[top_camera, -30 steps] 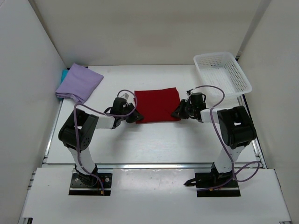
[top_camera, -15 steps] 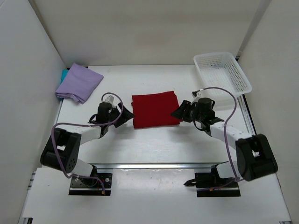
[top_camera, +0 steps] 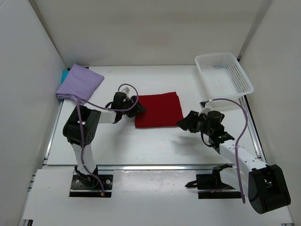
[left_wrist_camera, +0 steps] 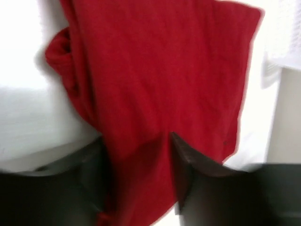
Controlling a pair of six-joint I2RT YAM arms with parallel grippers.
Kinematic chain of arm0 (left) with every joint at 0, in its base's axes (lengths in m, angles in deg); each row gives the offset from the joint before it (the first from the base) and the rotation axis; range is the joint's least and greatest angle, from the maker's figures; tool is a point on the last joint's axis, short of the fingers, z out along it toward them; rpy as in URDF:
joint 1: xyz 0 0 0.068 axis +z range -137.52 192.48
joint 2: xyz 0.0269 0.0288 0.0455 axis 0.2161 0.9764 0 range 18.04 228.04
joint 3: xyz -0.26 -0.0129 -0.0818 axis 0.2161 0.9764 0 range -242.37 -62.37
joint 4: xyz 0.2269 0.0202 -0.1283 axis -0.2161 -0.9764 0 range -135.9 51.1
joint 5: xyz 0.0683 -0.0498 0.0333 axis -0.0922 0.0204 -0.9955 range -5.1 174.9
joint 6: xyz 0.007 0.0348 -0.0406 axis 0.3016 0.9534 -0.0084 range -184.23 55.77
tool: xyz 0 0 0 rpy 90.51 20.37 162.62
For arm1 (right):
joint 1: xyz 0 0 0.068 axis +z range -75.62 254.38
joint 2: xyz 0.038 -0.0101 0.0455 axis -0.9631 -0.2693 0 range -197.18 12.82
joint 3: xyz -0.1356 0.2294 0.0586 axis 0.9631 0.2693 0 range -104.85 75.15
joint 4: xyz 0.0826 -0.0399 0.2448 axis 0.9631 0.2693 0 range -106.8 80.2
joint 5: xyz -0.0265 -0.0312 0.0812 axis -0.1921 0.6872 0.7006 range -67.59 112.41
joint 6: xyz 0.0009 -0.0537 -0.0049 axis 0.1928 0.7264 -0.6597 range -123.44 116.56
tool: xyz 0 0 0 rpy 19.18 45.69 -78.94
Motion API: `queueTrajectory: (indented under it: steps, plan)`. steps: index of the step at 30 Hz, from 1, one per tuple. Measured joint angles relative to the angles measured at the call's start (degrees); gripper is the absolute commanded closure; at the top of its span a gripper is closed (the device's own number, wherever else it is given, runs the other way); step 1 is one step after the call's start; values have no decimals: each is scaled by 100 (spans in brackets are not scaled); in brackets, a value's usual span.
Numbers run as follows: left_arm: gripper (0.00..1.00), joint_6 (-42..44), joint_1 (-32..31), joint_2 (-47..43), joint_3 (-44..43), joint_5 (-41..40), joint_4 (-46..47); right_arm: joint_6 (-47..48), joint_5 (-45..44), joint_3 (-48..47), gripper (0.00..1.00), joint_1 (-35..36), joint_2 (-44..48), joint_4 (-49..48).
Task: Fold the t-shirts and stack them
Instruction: Put the neatly folded tshirt into the corner of the board with the left arm
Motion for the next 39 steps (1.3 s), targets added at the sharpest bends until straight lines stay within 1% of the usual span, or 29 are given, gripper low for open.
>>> queueTrajectory:
  steps: [1, 2, 3, 5, 6, 9, 13, 16, 19, 20, 21, 22, 24, 25, 26, 28, 29, 30, 32, 34, 36, 38, 39]
  plan:
    - [56, -44, -50, 122, -105, 17, 31, 2, 28, 22, 48, -31, 26, -4]
    - [65, -85, -87, 260, -225, 2, 31, 2, 66, 48, 48, -70, 55, -2]
    - [79, -114, -114, 426, -350, 20, 28, 2, 98, 72, 49, -92, 79, 2]
    - [97, -229, -138, 693, -605, 122, 57, 9, 168, 107, 49, -151, 98, 22]
    - [100, -280, -138, 809, -798, 166, -17, 9, 203, 109, 49, -179, 98, 26]
    - [100, -262, -144, 1145, -1537, 164, -323, 7, 278, 116, 50, -212, 85, 20]
    - [100, -197, -66, 1613, -3005, 254, -1049, 7, 356, 116, 50, -260, -72, -48]
    - [100, -68, 164, 1792, -4214, 380, -1659, 11, 442, 116, 50, -356, -225, -57]
    - [100, 79, 564, 1858, -5403, 466, -2243, 13, 509, 116, 50, -411, -361, -66]
    - [100, 125, 782, 1856, -5801, 492, -2420, 13, 531, 116, 49, -420, -393, -74]
    - [100, 162, 992, 1843, -6070, 514, -2516, 13, 560, 116, 51, -437, -417, -83]
    - [100, 208, 1248, 1812, -6277, 514, -2583, 13, 590, 116, 50, -435, -437, -96]
    - [100, 260, 1823, 1633, -6308, 501, -2656, 15, 647, 116, 50, -431, -468, -129]
    - [91, 258, 2138, 1502, -6161, 501, -2627, 15, 680, 116, 50, -415, -485, -142]
    - [82, 245, 2507, 1298, -5818, 459, -2505, 17, 695, 116, 50, -385, -496, -151]
    - [26, 164, 3185, 846, -4911, 380, -2258, 17, 745, 116, 50, -317, -520, -177]
    - [18, 68, 3582, 568, -4251, 319, -2009, 22, 774, 116, 50, -275, -529, -188]
    - [2, -61, 3904, 348, -3657, 269, -1777, 31, 802, 116, 50, -225, -531, -188]
    - [1, -337, 4494, -17, -2498, 122, -1478, 37, 837, 116, 50, -140, -531, -197]
    - [1, -553, 4817, -247, -1598, -85, -1379, 39, 855, 116, 49, -44, -527, -197]
    - [1, -680, 4887, -446, -990, -264, -1432, 46, 846, 116, 48, 72, -501, -197]
    - [1, -730, 4830, -726, -654, -398, -1526, 63, 828, 116, 45, 221, -435, -186]
    - [1, -741, 4795, -896, -557, -463, -1552, 70, 809, 116, 39, 289, -389, -179]
